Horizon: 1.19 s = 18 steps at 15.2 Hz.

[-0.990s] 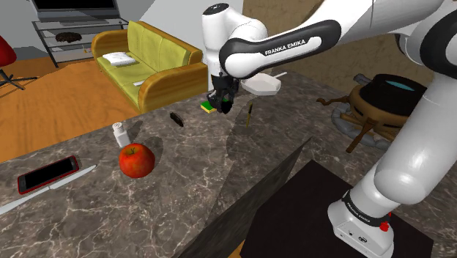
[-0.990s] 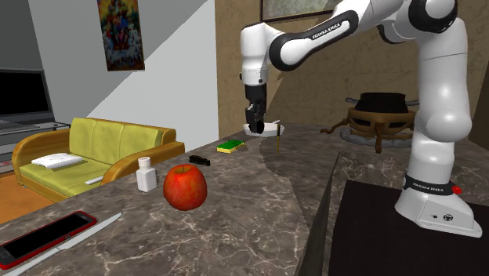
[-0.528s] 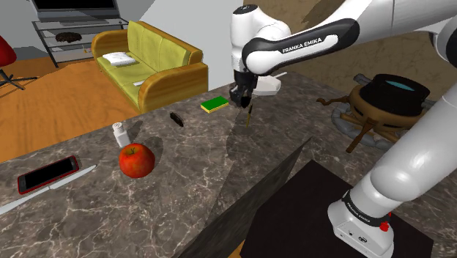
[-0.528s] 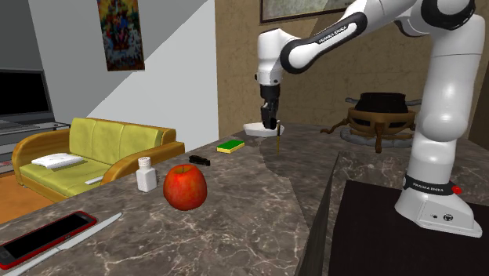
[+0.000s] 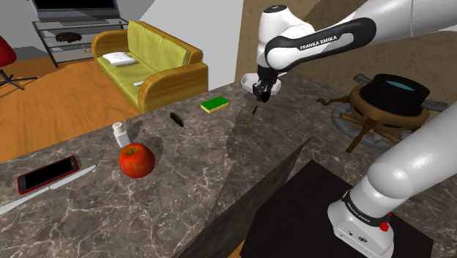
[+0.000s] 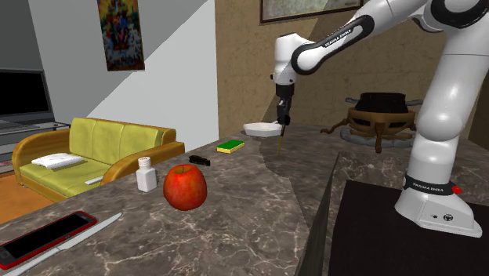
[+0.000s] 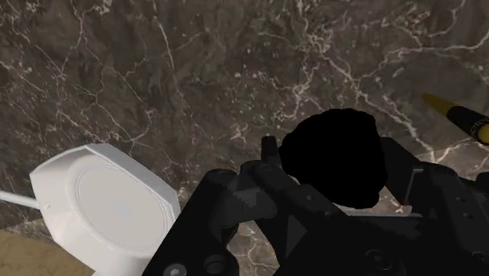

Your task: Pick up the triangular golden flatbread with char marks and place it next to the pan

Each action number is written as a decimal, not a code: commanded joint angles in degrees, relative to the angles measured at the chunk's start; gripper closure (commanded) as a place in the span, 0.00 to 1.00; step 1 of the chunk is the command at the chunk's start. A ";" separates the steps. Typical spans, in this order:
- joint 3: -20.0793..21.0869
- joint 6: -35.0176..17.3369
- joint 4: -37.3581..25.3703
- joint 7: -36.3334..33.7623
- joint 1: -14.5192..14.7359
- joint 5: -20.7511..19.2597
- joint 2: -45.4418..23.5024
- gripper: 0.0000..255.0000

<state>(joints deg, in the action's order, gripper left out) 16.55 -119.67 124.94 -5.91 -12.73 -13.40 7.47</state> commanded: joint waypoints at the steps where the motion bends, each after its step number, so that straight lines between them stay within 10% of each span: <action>1: -1.67 -1.25 0.93 2.79 -1.26 -0.14 0.31 1.00; 18: -16.20 -7.76 1.02 26.96 -11.86 -0.32 -0.95 1.00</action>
<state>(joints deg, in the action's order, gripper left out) 1.10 -127.20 126.68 19.64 -24.03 -13.79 7.19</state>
